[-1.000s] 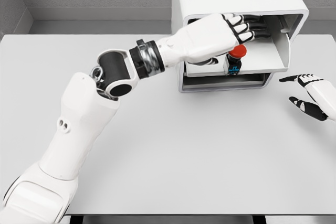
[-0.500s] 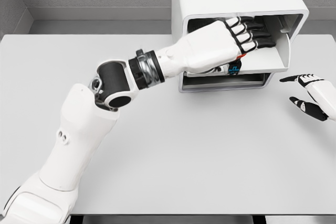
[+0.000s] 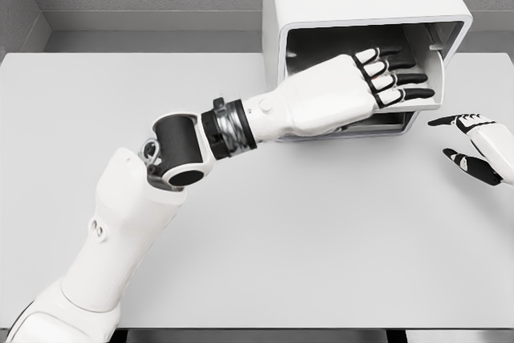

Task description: Slide open multi-storey tabletop storage cabinets and put open load switch and slide close multi-storey tabletop storage cabinets

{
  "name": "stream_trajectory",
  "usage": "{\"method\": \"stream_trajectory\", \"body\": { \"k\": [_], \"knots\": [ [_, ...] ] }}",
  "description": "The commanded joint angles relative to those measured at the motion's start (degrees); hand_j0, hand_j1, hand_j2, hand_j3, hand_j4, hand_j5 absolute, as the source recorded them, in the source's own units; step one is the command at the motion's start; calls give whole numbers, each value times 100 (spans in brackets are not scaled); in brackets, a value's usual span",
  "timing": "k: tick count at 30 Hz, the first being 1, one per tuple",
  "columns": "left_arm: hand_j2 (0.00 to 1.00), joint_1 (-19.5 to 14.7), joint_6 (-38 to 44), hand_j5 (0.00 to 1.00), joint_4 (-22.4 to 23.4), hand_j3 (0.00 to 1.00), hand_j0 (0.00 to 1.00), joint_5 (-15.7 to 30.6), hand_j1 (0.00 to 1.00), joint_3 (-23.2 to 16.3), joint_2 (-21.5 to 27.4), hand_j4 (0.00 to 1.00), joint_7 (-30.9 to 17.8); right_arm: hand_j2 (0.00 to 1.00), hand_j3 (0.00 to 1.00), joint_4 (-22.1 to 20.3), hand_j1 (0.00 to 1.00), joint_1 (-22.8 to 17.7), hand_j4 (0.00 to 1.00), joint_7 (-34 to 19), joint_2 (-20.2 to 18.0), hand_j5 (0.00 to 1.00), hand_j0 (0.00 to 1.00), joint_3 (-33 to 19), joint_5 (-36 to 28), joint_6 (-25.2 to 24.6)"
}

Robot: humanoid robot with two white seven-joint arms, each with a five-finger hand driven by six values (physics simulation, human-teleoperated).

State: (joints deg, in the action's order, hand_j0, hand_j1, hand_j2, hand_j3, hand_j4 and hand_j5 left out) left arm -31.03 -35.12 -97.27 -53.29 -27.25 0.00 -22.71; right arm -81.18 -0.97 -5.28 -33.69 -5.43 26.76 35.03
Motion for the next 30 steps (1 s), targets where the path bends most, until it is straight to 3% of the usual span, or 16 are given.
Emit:
{"method": "stream_trajectory", "body": {
  "k": [1,24,30],
  "knots": [
    [100,0,12,100,-38,100,100,37,100,-17,0,100,12,69,69,-3,69,0,69,1,-6,69,69,-2,-39,-3],
    [100,193,12,100,103,100,100,73,100,-219,0,100,12,69,69,6,69,-18,69,1,-41,69,69,-28,-39,-3],
    [100,202,12,100,419,100,100,55,100,-299,0,100,12,69,69,14,69,-26,69,1,-41,69,69,-28,-39,-3]
  ]
}}
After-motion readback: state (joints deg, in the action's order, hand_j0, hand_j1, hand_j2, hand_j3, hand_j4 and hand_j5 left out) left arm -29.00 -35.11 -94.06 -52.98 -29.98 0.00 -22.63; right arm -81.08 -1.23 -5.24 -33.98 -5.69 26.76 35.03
